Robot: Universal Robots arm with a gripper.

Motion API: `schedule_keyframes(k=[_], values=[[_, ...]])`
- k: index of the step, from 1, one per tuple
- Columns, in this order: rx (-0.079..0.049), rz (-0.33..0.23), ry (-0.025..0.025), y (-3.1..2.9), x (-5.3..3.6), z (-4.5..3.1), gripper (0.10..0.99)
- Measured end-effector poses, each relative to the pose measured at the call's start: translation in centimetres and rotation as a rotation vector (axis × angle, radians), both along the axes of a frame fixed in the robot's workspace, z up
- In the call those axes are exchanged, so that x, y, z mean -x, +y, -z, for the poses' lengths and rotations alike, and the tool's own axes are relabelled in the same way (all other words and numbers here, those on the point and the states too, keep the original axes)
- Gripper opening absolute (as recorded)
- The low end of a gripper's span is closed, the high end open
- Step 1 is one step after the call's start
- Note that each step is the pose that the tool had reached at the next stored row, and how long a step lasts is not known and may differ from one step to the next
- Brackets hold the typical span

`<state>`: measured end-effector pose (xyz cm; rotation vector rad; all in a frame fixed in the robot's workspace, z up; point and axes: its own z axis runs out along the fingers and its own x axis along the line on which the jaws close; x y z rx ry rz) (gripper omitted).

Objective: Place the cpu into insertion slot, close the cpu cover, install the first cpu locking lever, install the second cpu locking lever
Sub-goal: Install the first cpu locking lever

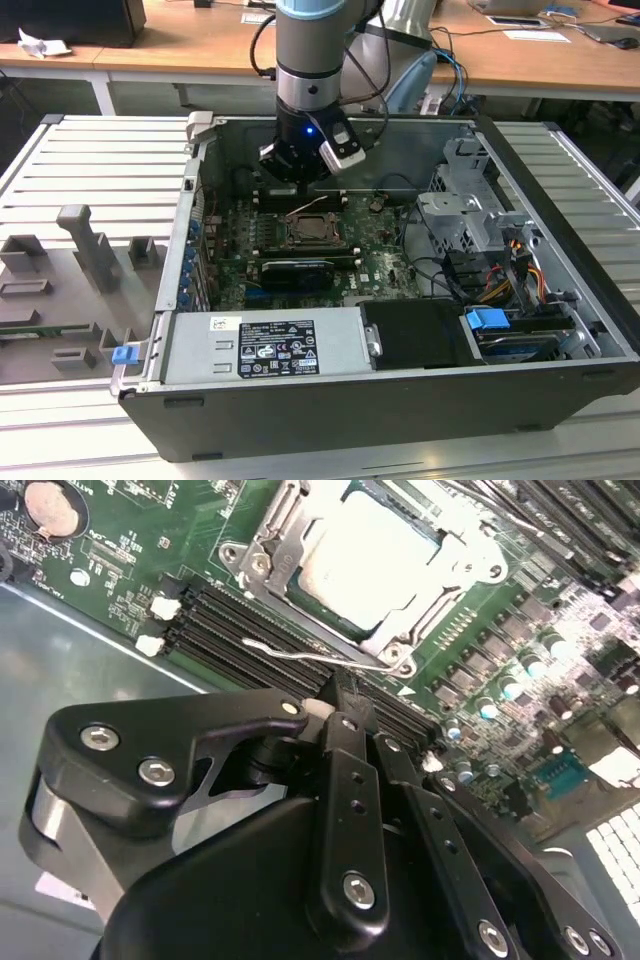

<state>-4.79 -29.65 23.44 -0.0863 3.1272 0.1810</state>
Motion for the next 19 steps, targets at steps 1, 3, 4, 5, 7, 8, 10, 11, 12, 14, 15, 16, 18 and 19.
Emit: schedule_keyframes(k=[1,3,4,5,7,8,10,11,12,14,15,16,18,19], values=[[0.000,0.000,0.0000,0.04,-0.16,0.08,0.106],[0.000,-0.032,0.0000,0.23,-1.07,0.52,0.106],[-0.001,-0.032,0.0000,0.33,-1.52,0.69,0.106],[-0.002,-0.032,0.0001,0.34,-1.67,0.76,0.106],[-0.002,-0.032,0.0000,0.38,-1.88,0.89,0.106],[-0.002,-0.032,0.0000,0.39,-1.95,0.95,0.106],[-0.003,-0.032,0.0000,0.41,-2.08,1.05,0.106],[-0.003,-0.032,0.0000,0.43,-2.15,1.15,0.106],[-0.003,-0.032,0.0000,0.44,-2.20,1.22,0.106],[-0.003,-0.032,0.0000,0.46,-2.29,1.36,0.106],[-0.003,-0.032,0.0000,0.48,-2.33,1.43,0.106],[-0.003,-0.032,0.0000,0.49,-2.38,1.50,0.106],[-0.003,-0.031,0.0000,0.50,-2.47,1.63,0.106],[-0.003,-0.032,0.0000,0.50,-2.54,1.72,0.106]])
